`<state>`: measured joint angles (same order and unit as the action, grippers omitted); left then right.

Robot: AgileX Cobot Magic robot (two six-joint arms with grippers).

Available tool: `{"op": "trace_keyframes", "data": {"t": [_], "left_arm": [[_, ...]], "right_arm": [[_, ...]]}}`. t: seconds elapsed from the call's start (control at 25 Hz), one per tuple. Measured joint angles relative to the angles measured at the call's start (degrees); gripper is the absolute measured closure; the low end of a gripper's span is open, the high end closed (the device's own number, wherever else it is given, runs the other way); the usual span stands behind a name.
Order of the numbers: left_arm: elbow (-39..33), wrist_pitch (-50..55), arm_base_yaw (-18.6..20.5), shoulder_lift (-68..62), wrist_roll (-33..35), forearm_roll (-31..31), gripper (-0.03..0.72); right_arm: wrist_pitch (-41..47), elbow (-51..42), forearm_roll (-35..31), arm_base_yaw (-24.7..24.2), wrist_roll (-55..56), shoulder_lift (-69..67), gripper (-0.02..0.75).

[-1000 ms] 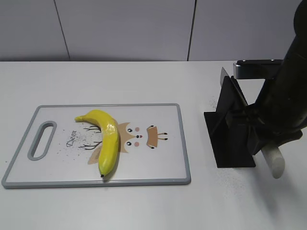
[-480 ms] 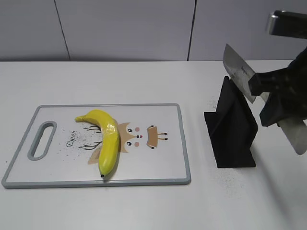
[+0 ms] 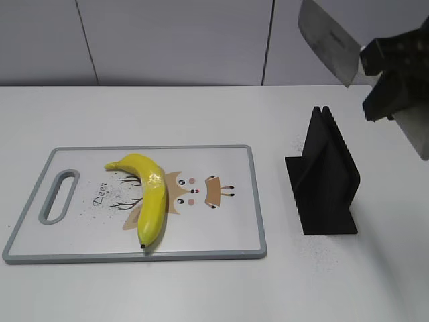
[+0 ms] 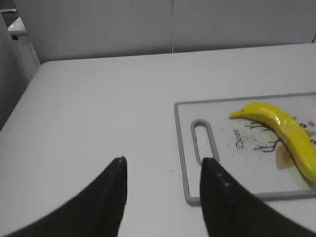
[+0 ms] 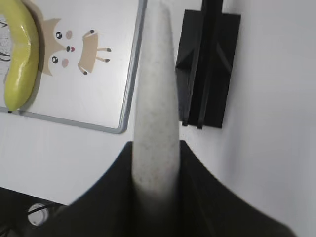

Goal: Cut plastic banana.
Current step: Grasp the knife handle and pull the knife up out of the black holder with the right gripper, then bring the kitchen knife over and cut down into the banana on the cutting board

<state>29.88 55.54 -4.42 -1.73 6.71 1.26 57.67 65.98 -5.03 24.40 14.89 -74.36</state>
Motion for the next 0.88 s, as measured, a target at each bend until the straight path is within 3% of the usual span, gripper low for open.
{"op": "trace_keyframes", "data": {"t": [0.16, 0.36, 0.56, 0.88], "left_arm": [[0.17, -6.29, 0.00, -7.47, 0.00, 0.79, 0.105], [0.24, -13.35, 0.00, -20.98, 2.56, 4.91, 0.061], [5.32, -15.65, 0.00, -35.80, 16.40, 13.87, 0.061], [22.71, -8.89, -0.10, -59.66, 43.60, 23.64, 0.071]], "right_arm": [[0.34, 5.54, -1.28, 0.00, -9.92, -5.09, 0.578], [0.54, 10.23, -2.41, 0.04, -25.89, -11.96, 0.578], [0.65, 11.80, -3.54, 0.04, -38.20, -17.84, 0.578], [1.69, 18.20, -13.05, 0.11, -58.86, -26.76, 0.578]]}}
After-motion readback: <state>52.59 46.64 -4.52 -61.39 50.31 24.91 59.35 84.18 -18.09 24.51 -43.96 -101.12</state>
